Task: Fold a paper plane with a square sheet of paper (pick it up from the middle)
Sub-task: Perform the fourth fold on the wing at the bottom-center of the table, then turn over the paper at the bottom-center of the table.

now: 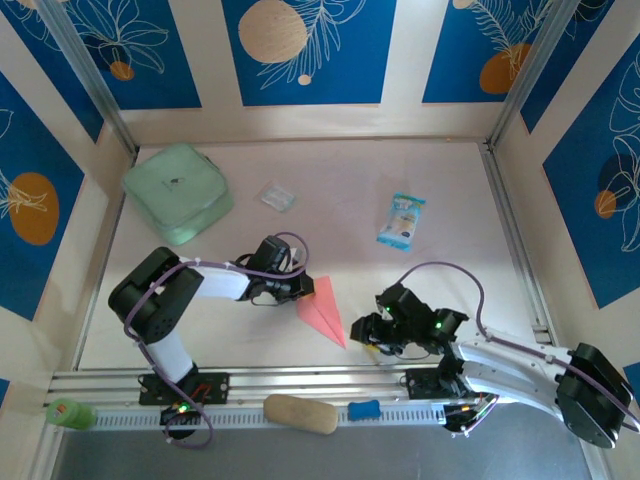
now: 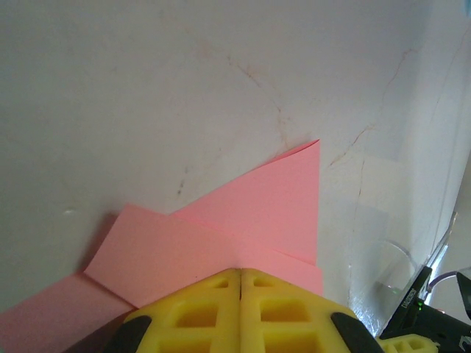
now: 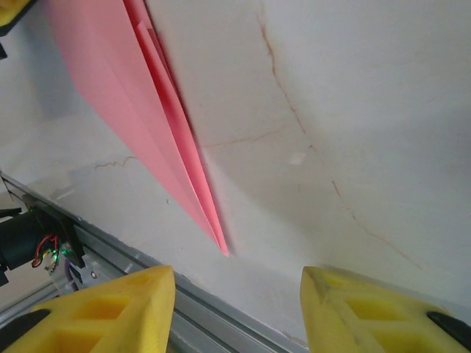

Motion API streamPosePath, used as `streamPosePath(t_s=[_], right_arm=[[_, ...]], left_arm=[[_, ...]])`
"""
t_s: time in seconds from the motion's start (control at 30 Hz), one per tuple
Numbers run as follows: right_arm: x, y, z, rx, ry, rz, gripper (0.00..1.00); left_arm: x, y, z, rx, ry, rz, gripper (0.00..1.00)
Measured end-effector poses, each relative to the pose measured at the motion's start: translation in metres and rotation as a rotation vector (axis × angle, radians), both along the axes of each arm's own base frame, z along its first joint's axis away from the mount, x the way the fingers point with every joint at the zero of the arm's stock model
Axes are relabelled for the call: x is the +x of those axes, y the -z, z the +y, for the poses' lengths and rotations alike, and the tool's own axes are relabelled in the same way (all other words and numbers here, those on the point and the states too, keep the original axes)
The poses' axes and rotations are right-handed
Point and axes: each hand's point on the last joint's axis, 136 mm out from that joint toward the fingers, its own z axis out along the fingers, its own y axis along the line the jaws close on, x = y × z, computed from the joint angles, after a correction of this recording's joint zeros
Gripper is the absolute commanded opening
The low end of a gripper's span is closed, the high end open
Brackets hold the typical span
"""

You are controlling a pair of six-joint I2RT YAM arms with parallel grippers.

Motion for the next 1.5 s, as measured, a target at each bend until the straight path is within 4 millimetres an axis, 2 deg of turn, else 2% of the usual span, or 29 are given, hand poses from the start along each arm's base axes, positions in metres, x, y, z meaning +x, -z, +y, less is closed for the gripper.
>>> streamPosePath(t_s=[0.3,0.6,0.97,1.2,1.5], right_arm=[[-0.005,0.002,0.007,0.002,0.002,0.075,0.50],[-0.008,0.002,0.017,0.024,-0.018,0.121,0.39],[-0.009,0.010,0.026,0.017,-0.040,0.163,0.38],[-0.006,0.012,0.031,0.029,-0.036,0.168,0.33],[-0.004,0.013,0.035,0.041,-0.031,0.176,0.34]], left_arm=[[0.000,0.000,0.000,-0.003,-0.012,0.012,0.00],[0.000,0.000,0.000,-0.010,-0.023,0.017,0.00],[0.000,0.000,0.000,-0.015,-0.029,0.020,0.00],[0.000,0.000,0.000,-0.015,-0.029,0.020,0.00],[0.000,0.000,0.000,-0.015,-0.029,0.020,0.00]])
